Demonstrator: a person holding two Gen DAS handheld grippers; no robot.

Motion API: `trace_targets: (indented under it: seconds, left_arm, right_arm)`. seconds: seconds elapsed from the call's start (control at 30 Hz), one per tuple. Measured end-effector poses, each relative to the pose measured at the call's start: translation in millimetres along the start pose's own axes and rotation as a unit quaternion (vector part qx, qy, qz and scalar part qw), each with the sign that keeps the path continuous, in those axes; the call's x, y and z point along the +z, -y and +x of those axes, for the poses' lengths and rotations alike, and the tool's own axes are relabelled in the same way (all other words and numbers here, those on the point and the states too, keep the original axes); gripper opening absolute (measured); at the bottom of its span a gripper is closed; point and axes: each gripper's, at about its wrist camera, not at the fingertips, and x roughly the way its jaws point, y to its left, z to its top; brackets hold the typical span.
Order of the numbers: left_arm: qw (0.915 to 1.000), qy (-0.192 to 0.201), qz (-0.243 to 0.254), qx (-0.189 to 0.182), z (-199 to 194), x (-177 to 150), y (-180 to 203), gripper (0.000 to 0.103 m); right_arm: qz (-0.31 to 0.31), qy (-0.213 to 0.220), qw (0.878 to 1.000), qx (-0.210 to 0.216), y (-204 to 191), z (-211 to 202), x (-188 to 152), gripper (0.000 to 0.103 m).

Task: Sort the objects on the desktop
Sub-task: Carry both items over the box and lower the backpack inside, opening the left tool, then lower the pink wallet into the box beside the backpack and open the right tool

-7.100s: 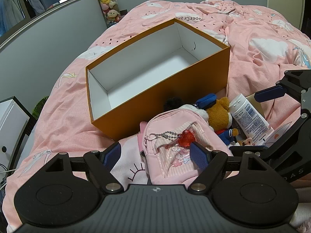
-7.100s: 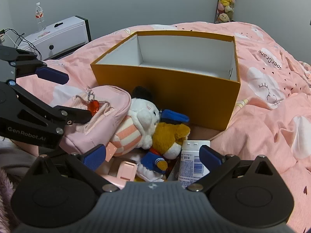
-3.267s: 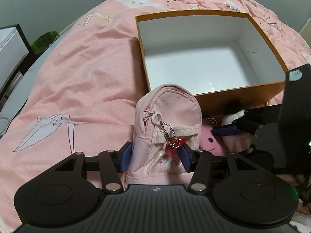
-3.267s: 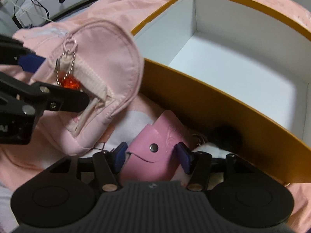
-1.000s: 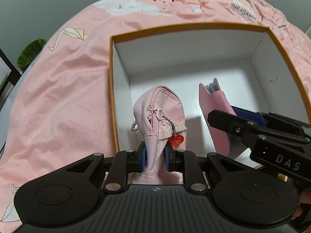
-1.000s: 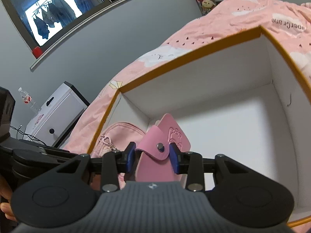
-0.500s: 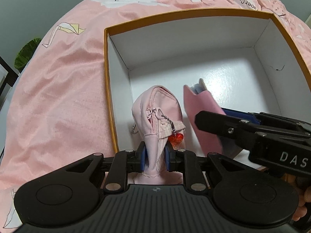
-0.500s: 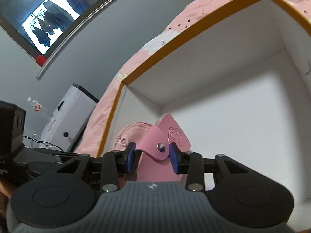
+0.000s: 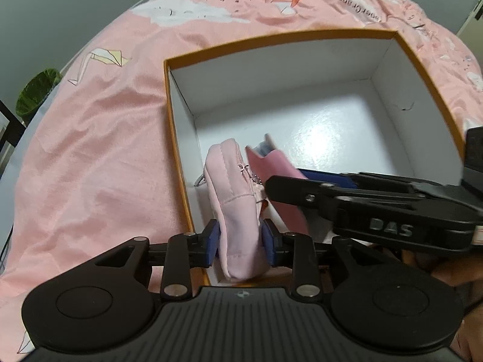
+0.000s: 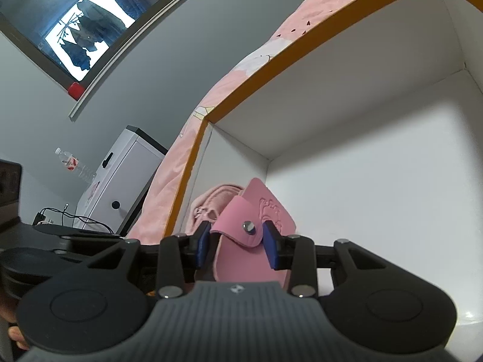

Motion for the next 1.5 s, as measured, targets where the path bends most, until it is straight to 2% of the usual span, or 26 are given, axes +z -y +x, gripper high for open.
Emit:
trace_targets:
  seconds: [0.27,0.4,0.5,0.57,0.6,0.63,0.67,0.83,0.97,1.17,1.27,1.4,1.5]
  left_arm:
    - [0.9990,0.045,0.007,0.003,-35,-12,-2,0.034]
    - [0.9986,0.051,-0.001,0.010,-36,-10,-5,0.034]
    - [0.9987,0.048,-0.010,0.015,-35,-13,-9,0.034]
    - [0.9986,0.048,-0.014,0.015,-34,-15,-12,0.034]
    - [0.9986,0.048,-0.017,0.014,-33,-16,-13,0.034]
    - [0.9986,0.046,-0.021,0.014,-32,-17,-14,0.034]
    - [0.9986,0.046,-0.024,0.015,-32,-17,-15,0.034]
    - [0.9982,0.049,-0.031,0.017,-35,-21,-19,0.034]
    - [0.9980,0.052,-0.033,0.014,-37,-23,-20,0.034]
    - [0.9981,0.055,-0.026,0.010,-40,-24,-15,0.034]
    - [0.9979,0.058,-0.027,0.010,-42,-25,-13,0.034]
    - [0.9977,0.061,-0.029,0.010,-43,-27,-14,0.034]
    - [0.9973,0.065,-0.032,0.005,-44,-30,-18,0.034]
  right_arm:
    - [-0.004,0.010,1.000,-0.001,-12,10,-9,0.039]
    - [0.013,0.012,1.000,-0.014,-13,16,-8,0.039]
    - [-0.002,-0.005,0.999,-0.036,-20,22,-11,0.039]
    - [-0.010,-0.011,0.999,-0.038,-22,24,-12,0.042]
    - [-0.006,-0.023,0.999,-0.035,-21,26,-12,0.045]
    - [0.001,-0.043,0.999,-0.034,-20,29,-11,0.052]
    - [0.000,-0.054,0.998,-0.038,-20,31,-10,0.053]
    - [-0.009,-0.053,0.997,-0.048,-24,26,-10,0.053]
    - [-0.028,-0.057,0.996,-0.066,-27,26,-14,0.045]
    - [0.000,-0.071,0.996,-0.051,-15,28,-9,0.045]
    - [0.004,-0.088,0.993,-0.084,-19,30,-7,0.048]
    - [-0.005,-0.102,0.989,-0.109,-23,31,-7,0.049]
    - [-0.020,-0.117,0.984,-0.133,-30,36,-9,0.054]
